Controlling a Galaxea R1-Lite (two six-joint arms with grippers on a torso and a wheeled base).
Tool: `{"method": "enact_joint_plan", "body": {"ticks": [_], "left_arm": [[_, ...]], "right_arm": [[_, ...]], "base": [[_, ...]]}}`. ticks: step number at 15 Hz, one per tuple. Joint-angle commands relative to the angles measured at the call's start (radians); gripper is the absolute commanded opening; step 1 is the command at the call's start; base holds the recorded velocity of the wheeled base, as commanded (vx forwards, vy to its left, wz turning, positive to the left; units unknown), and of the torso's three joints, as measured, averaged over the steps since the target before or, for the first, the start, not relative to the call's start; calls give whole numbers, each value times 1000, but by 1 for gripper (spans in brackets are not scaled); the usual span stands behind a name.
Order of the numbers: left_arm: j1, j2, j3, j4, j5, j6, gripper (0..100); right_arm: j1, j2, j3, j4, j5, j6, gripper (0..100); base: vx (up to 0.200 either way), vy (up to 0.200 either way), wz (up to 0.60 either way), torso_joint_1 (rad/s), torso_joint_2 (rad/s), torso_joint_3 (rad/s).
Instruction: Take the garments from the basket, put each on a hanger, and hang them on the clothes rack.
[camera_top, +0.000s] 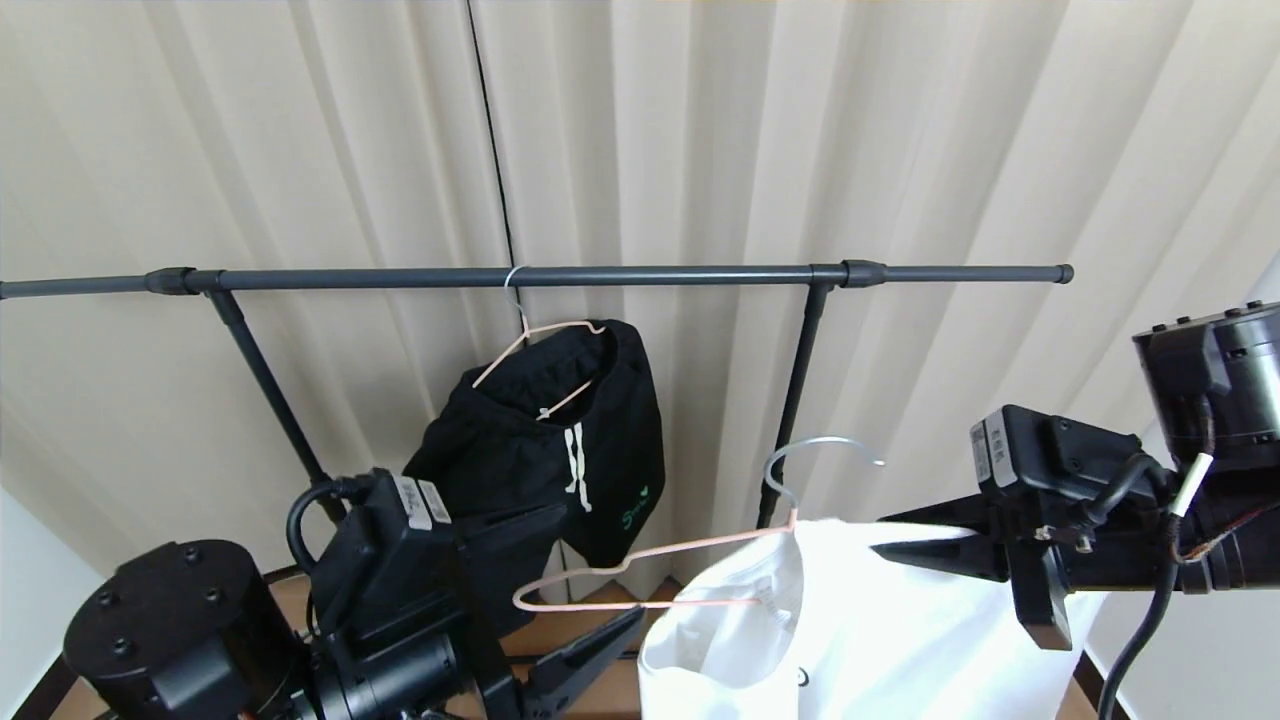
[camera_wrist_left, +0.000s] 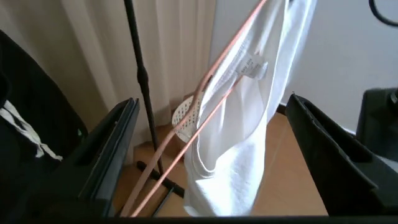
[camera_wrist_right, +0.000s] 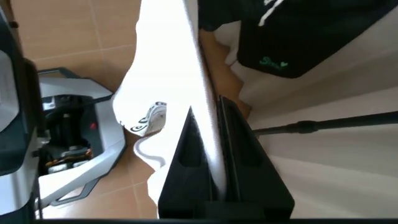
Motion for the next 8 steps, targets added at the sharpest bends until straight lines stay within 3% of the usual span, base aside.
{"method": "enact_joint_plan", "body": {"ticks": [1,6,8], "left_arm": [[28,-48,-95,114,13,-23,100],[54,-177,-351,684,137,-23,100],[51,-196,-406,809,154,-23,100]], "right_arm": [[-38,-28,61,-68,-5,0,0],[-84,40,167,-355,-11,0,0],[-87,61,164,-420,-54,20,0]], "base": [[0,0,0,0,0,0],[0,0,0,0,0,0],[0,0,0,0,0,0]]}}
